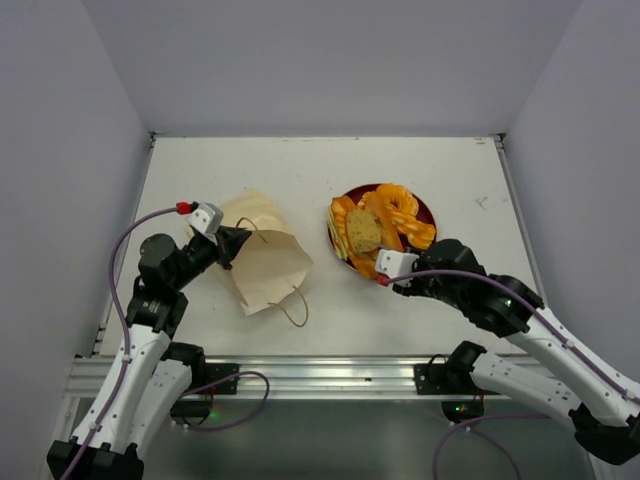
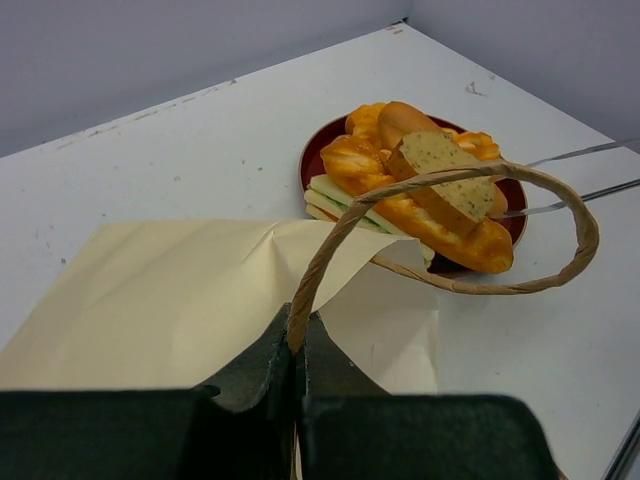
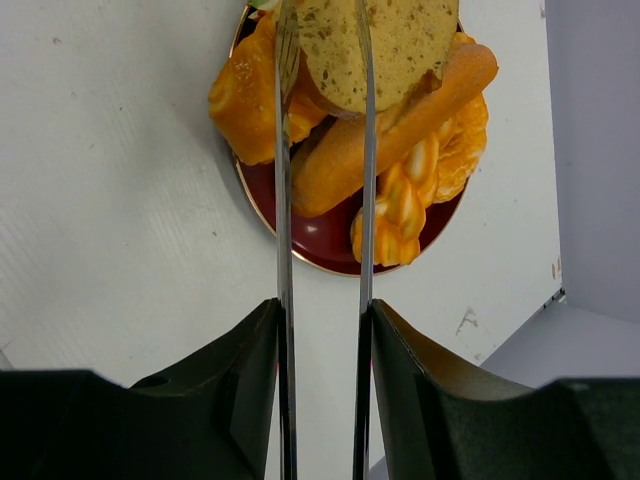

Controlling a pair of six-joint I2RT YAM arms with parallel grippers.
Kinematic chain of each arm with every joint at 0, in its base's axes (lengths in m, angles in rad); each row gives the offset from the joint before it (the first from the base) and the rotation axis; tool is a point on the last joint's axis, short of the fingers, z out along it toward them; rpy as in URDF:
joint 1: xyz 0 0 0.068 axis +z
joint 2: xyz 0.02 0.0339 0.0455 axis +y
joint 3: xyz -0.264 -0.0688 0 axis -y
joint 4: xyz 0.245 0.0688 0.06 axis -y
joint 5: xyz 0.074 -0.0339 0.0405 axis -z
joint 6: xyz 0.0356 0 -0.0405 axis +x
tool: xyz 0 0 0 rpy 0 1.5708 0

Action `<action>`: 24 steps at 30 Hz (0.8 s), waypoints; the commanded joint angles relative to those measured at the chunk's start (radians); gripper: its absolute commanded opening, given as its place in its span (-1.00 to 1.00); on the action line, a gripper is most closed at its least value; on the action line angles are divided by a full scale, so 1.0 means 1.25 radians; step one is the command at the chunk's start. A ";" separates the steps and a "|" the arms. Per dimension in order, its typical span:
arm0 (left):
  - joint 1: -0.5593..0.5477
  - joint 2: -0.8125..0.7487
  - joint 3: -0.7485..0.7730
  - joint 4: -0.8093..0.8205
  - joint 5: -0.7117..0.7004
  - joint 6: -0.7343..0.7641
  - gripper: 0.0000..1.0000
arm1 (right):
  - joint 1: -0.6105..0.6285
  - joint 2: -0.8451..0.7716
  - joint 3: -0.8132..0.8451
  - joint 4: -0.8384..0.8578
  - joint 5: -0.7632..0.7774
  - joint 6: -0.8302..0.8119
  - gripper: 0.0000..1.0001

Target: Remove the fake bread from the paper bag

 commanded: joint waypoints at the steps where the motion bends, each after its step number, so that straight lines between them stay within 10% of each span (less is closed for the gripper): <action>1: -0.002 -0.004 -0.010 0.010 0.048 -0.007 -0.93 | -0.002 -0.014 0.040 -0.009 -0.033 0.013 -0.14; 19: -0.003 0.012 -0.026 0.044 0.106 -0.050 -0.94 | 0.028 0.051 0.164 -0.084 -0.412 -0.014 -0.36; 24: -0.003 0.016 -0.037 0.074 0.113 -0.071 -0.94 | 0.115 0.130 0.188 -0.003 -0.352 0.028 -0.40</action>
